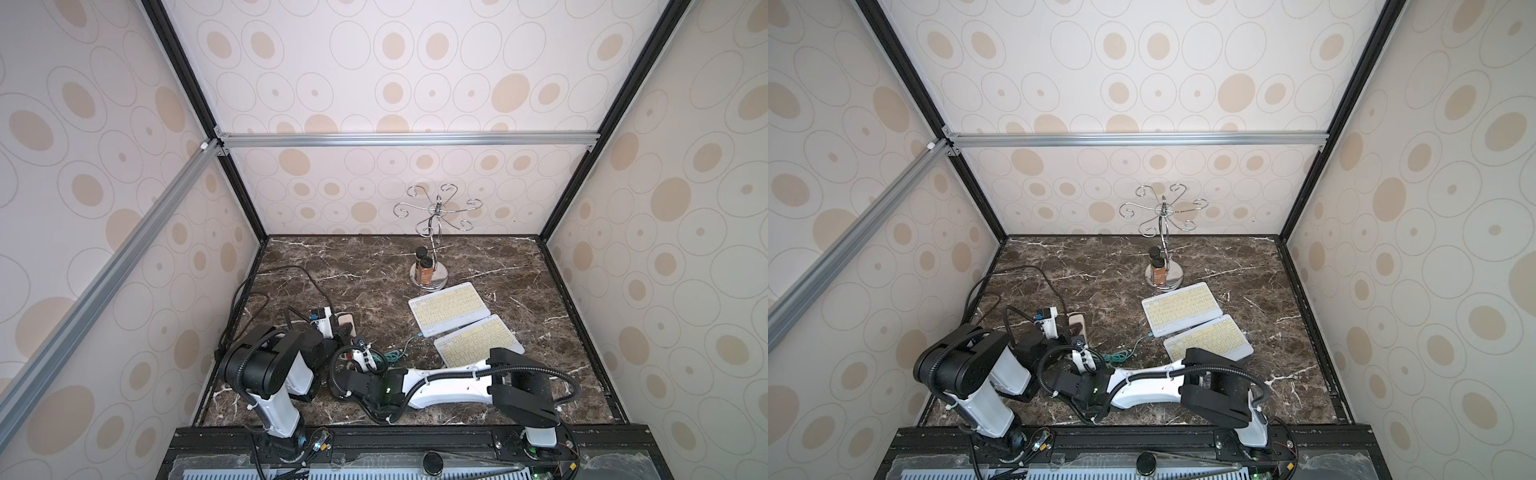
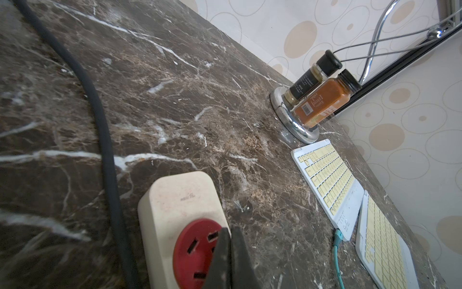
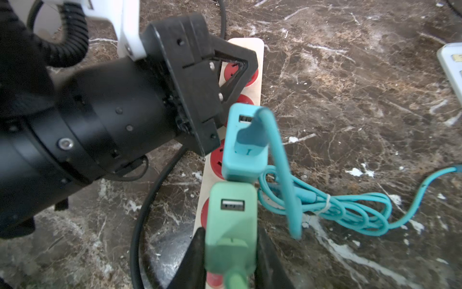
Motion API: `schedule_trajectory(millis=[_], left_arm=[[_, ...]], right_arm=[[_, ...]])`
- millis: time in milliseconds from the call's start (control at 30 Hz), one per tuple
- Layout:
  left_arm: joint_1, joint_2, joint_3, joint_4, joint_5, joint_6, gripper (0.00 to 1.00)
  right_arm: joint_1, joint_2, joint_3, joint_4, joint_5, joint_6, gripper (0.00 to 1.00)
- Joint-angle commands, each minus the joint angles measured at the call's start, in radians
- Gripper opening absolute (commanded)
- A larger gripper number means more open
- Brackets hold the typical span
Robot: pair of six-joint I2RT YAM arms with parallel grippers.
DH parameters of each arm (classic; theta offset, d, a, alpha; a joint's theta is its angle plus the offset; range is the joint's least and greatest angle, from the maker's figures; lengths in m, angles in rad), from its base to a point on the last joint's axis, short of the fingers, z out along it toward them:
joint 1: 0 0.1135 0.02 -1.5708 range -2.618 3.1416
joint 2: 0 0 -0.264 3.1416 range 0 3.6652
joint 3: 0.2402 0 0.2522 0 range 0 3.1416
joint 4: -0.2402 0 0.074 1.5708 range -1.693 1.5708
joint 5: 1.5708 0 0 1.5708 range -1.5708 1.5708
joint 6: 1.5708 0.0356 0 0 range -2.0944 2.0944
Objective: Unplug the wireless keyboard
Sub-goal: Remove the plug from the socket.
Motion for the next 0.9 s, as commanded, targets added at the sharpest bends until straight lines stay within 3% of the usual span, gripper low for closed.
schedule_trajectory(millis=[0, 233, 433, 700, 867], left_arm=[[-0.005, 0.018, -0.029, -0.166, 0.019, 0.015, 0.0], [-0.005, 0.012, -0.028, -0.178, 0.017, 0.019, 0.0], [-0.005, -0.002, -0.028, -0.192, 0.011, 0.025, 0.0], [-0.004, -0.003, -0.028, -0.194, 0.009, 0.027, 0.0], [-0.005, -0.004, -0.028, -0.194, 0.012, 0.027, 0.0]], right_arm=[[0.016, -0.054, -0.017, 0.039, -0.011, -0.006, 0.0], [0.028, 0.017, 0.143, -0.115, -0.026, -0.028, 0.0], [-0.015, -0.032, 0.019, 0.066, -0.149, -0.009, 0.0], [-0.003, 0.087, 0.257, -0.26, -0.049, -0.002, 0.0], [-0.005, 0.105, 0.291, -0.235, -0.086, -0.034, 0.0]])
